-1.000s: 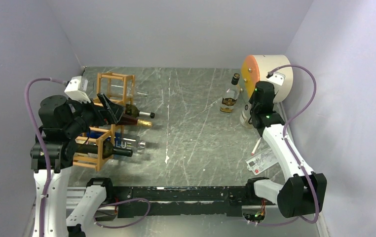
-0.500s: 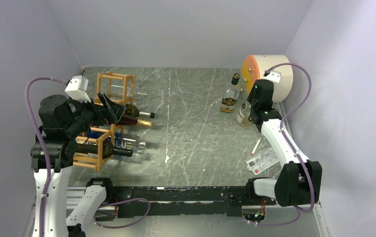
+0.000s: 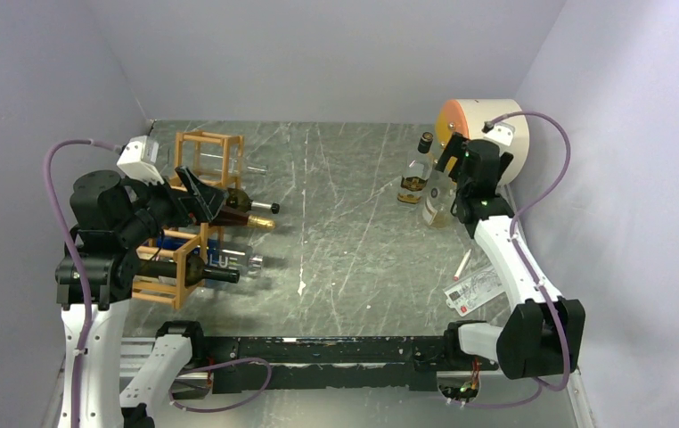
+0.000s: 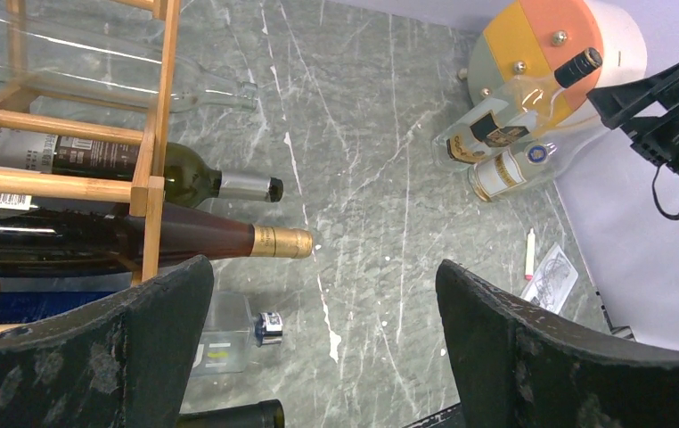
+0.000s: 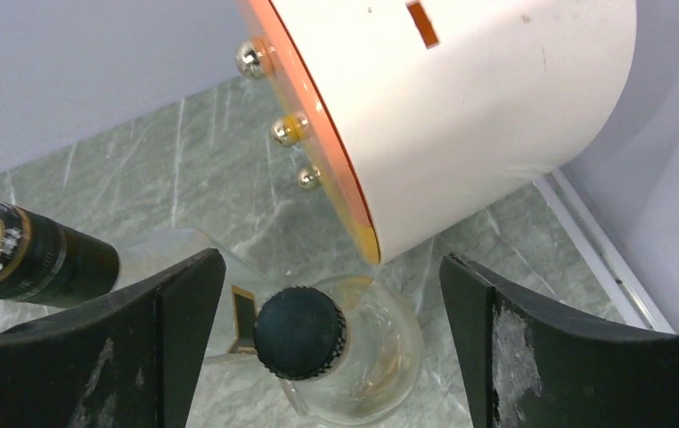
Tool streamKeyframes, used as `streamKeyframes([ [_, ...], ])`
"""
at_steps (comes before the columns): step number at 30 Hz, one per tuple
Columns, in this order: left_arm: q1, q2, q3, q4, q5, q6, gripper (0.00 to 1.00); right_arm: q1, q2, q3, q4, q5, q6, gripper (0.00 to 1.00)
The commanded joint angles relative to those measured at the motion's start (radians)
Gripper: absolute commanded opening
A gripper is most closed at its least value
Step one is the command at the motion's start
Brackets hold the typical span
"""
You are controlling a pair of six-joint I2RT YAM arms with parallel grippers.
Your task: Take the wine bottle off the wine rack
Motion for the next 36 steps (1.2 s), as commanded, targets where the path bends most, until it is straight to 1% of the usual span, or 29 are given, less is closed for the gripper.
streamKeyframes([
  [1, 0.010, 0.000, 0.035, -0.003, -0.002, -0.007, 0.98, -0.007, -0.002, 0.130, -0.141, 0.023, 0.056, 0.98],
  [3, 0.010, -0.007, 0.032, 0.001, -0.005, -0.007, 0.98, -0.006, 0.001, 0.213, -0.278, 0.057, 0.103, 1.00],
  [6, 0.010, -0.008, 0.032, -0.006, -0.004, -0.007, 0.98, -0.005, -0.043, 0.306, -0.427, 0.025, 0.127, 1.00],
  [8, 0.010, -0.014, 0.026, -0.003, -0.003, -0.007, 0.98, -0.004, -0.093, 0.346, -0.484, -0.078, 0.136, 1.00],
  [10, 0.010, -0.019, 0.016, 0.005, -0.003, -0.009, 0.98, 0.004, -0.148, 0.343, -0.495, -0.242, 0.146, 1.00],
  [12, 0.010, -0.022, 0.010, 0.007, -0.002, -0.010, 0.98, 0.018, -0.201, 0.310, -0.478, -0.419, 0.177, 1.00],
  [14, 0.010, -0.024, 0.009, 0.007, -0.004, -0.012, 0.98, 0.070, -0.238, 0.253, -0.437, -0.553, 0.251, 1.00],
  [16, 0.010, -0.027, 0.007, 0.010, -0.018, -0.017, 0.98, 0.174, -0.269, 0.187, -0.370, -0.601, 0.325, 1.00],
  [18, 0.010, -0.033, 0.003, 0.020, -0.023, -0.027, 0.98, 0.320, -0.285, 0.116, -0.282, -0.584, 0.386, 1.00],
  [20, 0.010, -0.034, 0.000, 0.028, -0.020, -0.036, 0.98, 0.466, -0.267, 0.063, -0.170, -0.574, 0.444, 1.00],
  [23, 0.010, -0.036, 0.010, 0.021, -0.021, -0.045, 0.98, 0.661, -0.178, -0.005, 0.008, -0.574, 0.505, 1.00],
  [25, 0.010, -0.041, 0.011, 0.020, -0.030, -0.052, 0.98, 0.765, -0.078, -0.034, 0.145, -0.598, 0.546, 1.00],
  [26, 0.010, -0.046, 0.010, 0.022, -0.035, -0.055, 0.98, 0.816, -0.005, -0.049, 0.231, -0.622, 0.604, 1.00],
  [29, 0.010, -0.054, 0.008, 0.020, -0.035, -0.068, 0.98, 0.934, 0.172, -0.083, 0.484, -0.612, 0.746, 1.00],
  [31, 0.010, -0.057, 0.004, 0.026, -0.030, -0.079, 0.98, 0.981, 0.285, -0.070, 0.590, -0.579, 0.857, 1.00],
  [33, 0.010, -0.060, 0.004, 0.025, -0.020, -0.077, 0.98, 1.014, 0.395, -0.063, 0.744, -0.580, 0.943, 1.00],
  [36, 0.010, -0.055, 0.027, -0.009, -0.037, -0.060, 0.98, 1.025, 0.560, -0.030, 0.935, -0.660, 1.064, 1.00],
])
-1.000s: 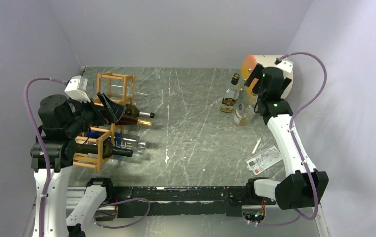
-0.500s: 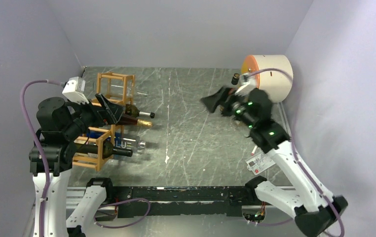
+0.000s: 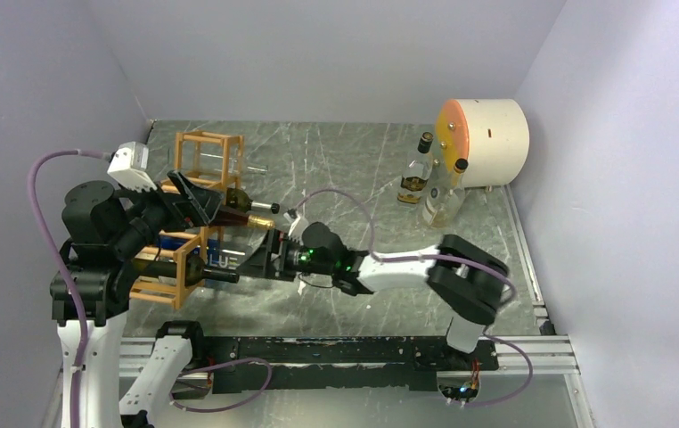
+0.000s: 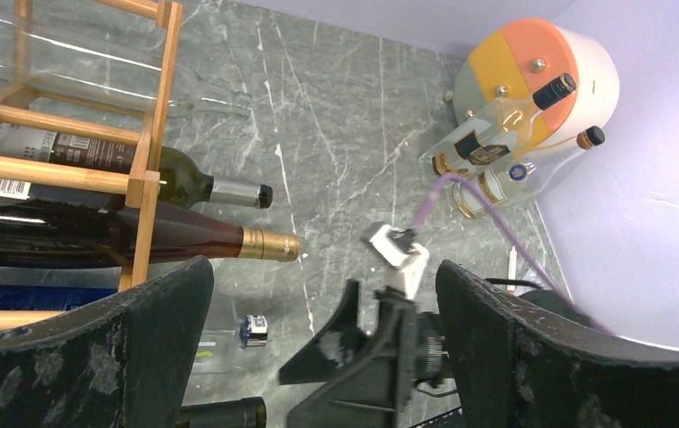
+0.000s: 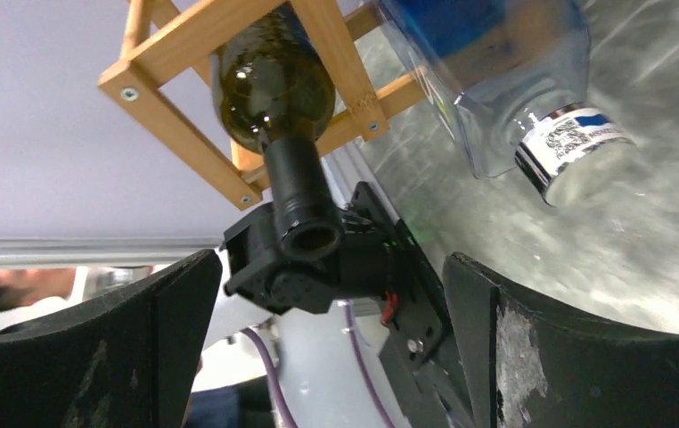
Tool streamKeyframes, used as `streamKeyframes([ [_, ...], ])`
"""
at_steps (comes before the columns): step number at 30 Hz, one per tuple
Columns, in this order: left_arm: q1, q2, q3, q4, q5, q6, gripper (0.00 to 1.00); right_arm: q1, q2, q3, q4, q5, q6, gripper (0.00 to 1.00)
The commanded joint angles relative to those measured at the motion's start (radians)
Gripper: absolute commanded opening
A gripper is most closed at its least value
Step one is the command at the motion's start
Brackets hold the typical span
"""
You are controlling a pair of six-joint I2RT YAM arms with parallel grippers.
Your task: Take the wine bottle off the wine rack
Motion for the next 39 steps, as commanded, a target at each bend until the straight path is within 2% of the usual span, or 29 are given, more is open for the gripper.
streamKeyframes([
  [1, 0.010, -0.005, 0.030, -0.013, -0.021, 0.007, 0.98, 0.014, 0.186, 0.033, 0.467, -0.072, 0.266, 0.99],
  [4, 0.010, -0.010, 0.025, -0.001, -0.024, 0.008, 0.98, 0.021, 0.276, 0.040, 0.624, -0.082, 0.341, 0.99],
  [12, 0.010, -0.009, 0.028, -0.013, -0.031, 0.031, 0.98, 0.059, 0.419, 0.162, 0.644, -0.114, 0.379, 0.95],
  [20, 0.010, -0.013, 0.045, -0.032, -0.041, 0.044, 0.98, 0.072, 0.496, 0.231, 0.679, -0.113, 0.430, 0.71],
  [27, 0.010, -0.011, 0.037, -0.031, -0.028, 0.039, 0.98, 0.084, 0.506, 0.241, 0.640, -0.098, 0.406, 0.59],
  [30, 0.010, -0.020, 0.028, -0.022, -0.035, 0.037, 0.98, 0.087, 0.520, 0.243, 0.642, -0.097, 0.419, 0.58],
  [33, 0.010, -0.018, 0.035, -0.029, -0.034, 0.044, 0.98, 0.089, 0.510, 0.240, 0.601, -0.083, 0.391, 0.62],
  [39, 0.010, -0.025, 0.033, -0.026, -0.055, 0.044, 0.98, 0.088, 0.510, 0.258, 0.533, -0.066, 0.359, 0.61],
])
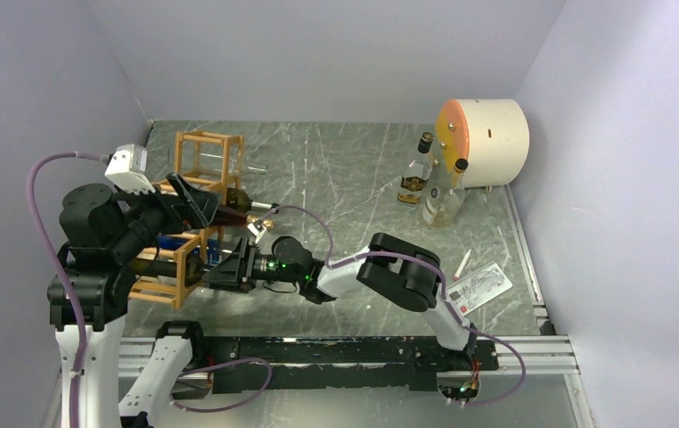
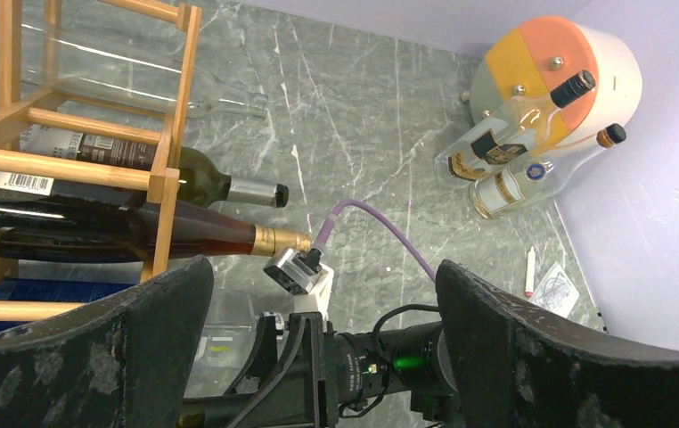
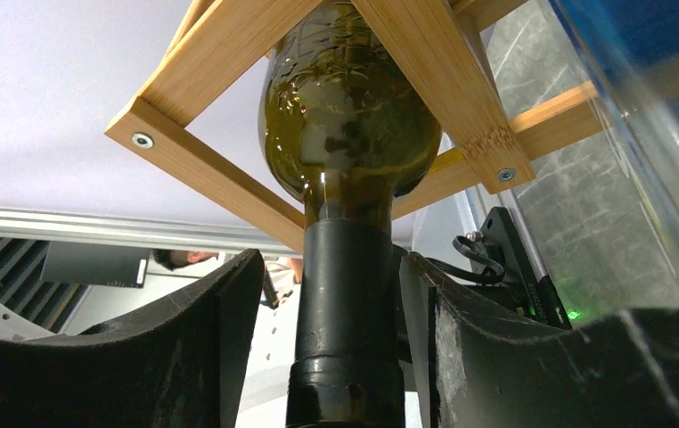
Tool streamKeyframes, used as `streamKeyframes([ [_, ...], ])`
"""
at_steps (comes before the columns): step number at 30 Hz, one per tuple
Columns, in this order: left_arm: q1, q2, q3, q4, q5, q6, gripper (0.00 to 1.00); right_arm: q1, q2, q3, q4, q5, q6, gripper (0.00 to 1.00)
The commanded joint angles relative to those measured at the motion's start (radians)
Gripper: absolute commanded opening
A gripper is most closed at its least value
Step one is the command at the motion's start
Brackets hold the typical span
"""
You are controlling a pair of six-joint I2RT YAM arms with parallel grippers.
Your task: Take the wine bottle off the wine rack
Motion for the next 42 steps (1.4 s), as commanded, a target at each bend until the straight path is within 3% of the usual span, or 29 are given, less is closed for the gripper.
streamKeyframes([
  [1, 0.010, -0.010, 0.016, 0.009, -0.010, 0.009, 0.98, -0.001, 0.015, 0.027, -0.041, 0.030, -0.025, 0.60],
  [12, 0.010, -0.001, 0.043, 0.000, -0.023, 0.014, 0.98, -0.015, 0.014, 0.032, -0.066, 0.056, -0.052, 0.60],
  [18, 0.010, -0.002, 0.028, -0.002, -0.011, 0.013, 0.98, -0.022, 0.013, 0.037, -0.082, 0.071, -0.069, 0.53],
  [27, 0.010, -0.017, 0.030, -0.001, -0.026, 0.018, 0.98, -0.037, 0.006, 0.062, -0.114, 0.075, -0.087, 0.56],
  [34, 0.010, -0.008, 0.051, -0.019, -0.016, 0.022, 0.98, -0.041, 0.015, 0.052, -0.087, 0.067, -0.067, 0.35],
  [36, 0.010, -0.014, 0.047, -0.013, -0.017, 0.022, 0.98, -0.041, 0.007, 0.056, -0.100, 0.065, -0.082, 0.39],
  [39, 0.010, -0.006, 0.053, -0.025, -0.015, 0.022, 0.98, -0.038, -0.009, 0.058, -0.133, 0.065, -0.109, 0.55],
  [42, 0.010, -0.017, 0.037, -0.014, -0.019, 0.021, 0.98, -0.036, -0.013, 0.055, -0.150, 0.060, -0.115, 0.58],
])
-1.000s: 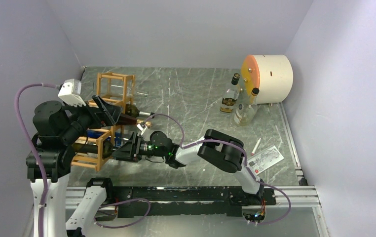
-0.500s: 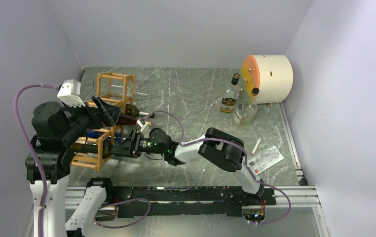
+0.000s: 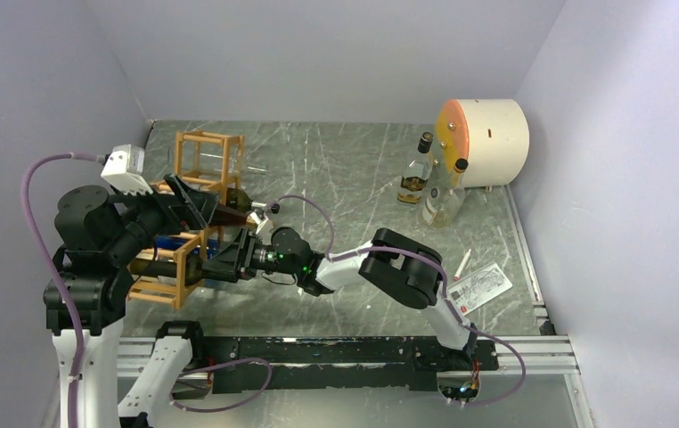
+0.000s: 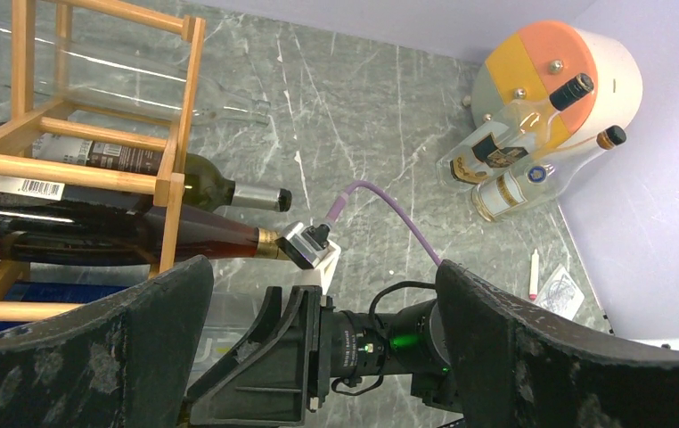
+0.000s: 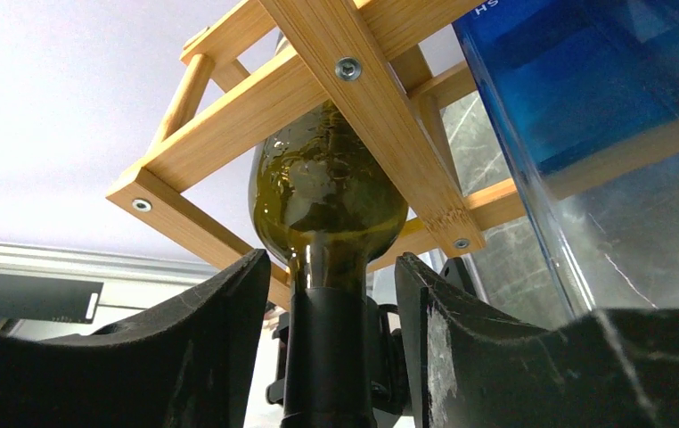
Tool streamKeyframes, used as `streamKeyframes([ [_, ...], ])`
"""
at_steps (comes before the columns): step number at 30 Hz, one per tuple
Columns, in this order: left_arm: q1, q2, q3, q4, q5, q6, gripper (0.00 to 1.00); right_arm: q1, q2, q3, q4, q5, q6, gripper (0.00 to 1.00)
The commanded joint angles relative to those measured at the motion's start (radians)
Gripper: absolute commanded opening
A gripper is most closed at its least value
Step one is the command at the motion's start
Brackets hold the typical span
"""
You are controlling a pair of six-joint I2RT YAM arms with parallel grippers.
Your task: Take the wine bottle off the wine rack
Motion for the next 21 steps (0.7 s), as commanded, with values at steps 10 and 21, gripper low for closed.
streamKeyframes([
  [10, 0.010, -0.007, 0.015, -0.002, -0.002, 0.009, 0.98, 0.016, 0.015, 0.002, -0.021, -0.005, 0.006, 0.51],
  [21, 0.010, -0.001, 0.016, -0.002, 0.004, 0.009, 0.98, 0.018, 0.018, -0.013, 0.008, 0.002, 0.021, 0.44],
])
